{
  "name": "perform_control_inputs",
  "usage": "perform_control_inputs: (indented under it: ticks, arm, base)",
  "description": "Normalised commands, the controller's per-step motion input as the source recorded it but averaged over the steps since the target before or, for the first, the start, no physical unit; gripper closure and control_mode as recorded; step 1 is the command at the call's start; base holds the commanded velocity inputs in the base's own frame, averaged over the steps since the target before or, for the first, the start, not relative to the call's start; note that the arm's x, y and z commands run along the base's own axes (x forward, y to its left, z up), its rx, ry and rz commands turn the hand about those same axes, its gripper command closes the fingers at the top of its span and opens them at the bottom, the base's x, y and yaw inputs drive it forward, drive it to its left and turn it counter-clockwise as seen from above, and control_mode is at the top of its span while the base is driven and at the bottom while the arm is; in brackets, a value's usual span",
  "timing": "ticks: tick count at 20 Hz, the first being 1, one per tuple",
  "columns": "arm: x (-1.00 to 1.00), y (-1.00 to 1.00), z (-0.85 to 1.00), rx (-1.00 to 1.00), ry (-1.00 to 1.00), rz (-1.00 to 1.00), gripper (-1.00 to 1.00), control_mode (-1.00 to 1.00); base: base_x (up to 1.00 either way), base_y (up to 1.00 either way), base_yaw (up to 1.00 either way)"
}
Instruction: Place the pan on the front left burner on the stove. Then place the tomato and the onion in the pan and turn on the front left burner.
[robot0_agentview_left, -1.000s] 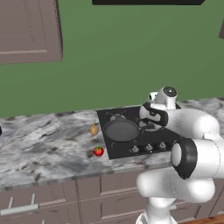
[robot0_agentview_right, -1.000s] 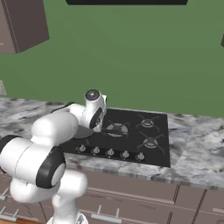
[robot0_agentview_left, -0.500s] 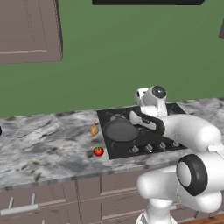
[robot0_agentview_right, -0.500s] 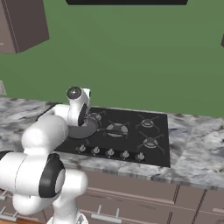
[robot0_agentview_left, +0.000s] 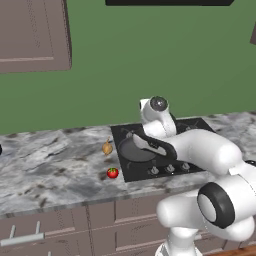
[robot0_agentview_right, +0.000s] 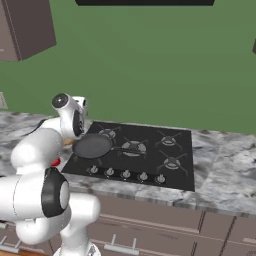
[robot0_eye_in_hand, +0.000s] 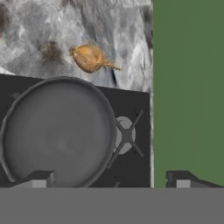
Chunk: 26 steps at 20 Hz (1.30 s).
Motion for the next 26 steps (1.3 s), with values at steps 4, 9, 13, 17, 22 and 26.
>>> perform_control_inputs:
  ticks: [4, 9, 13, 17, 22, 26]
  arm:
    - [-0.01, 0.38, 0.04, 0.00, 0.05, -0.13, -1.00, -1.00]
    - [-0.13, 0.25, 0.22, 0.00, -0.15, -0.14, -1.00, -1.00]
    - [-0.13, 0.25, 0.18, 0.03, -0.19, -0.26, -1.00, -1.00]
    - [0.00, 0.19, 0.05, 0.13, -0.06, -0.24, -1.00, -1.00]
    - [-0.09, 0.11, 0.42, 0.21, 0.00, -0.17, -1.00, -1.00]
    - [-0.19, 0.03, 0.39, 0.19, 0.00, -0.02, -1.00, -1.00]
  base:
    - [0.00, 0.00, 0.00]
    - [0.00, 0.00, 0.00]
    - [0.00, 0.00, 0.00]
    - [0.00, 0.00, 0.00]
    - [0.00, 0.00, 0.00]
    - [0.00, 0.00, 0.00]
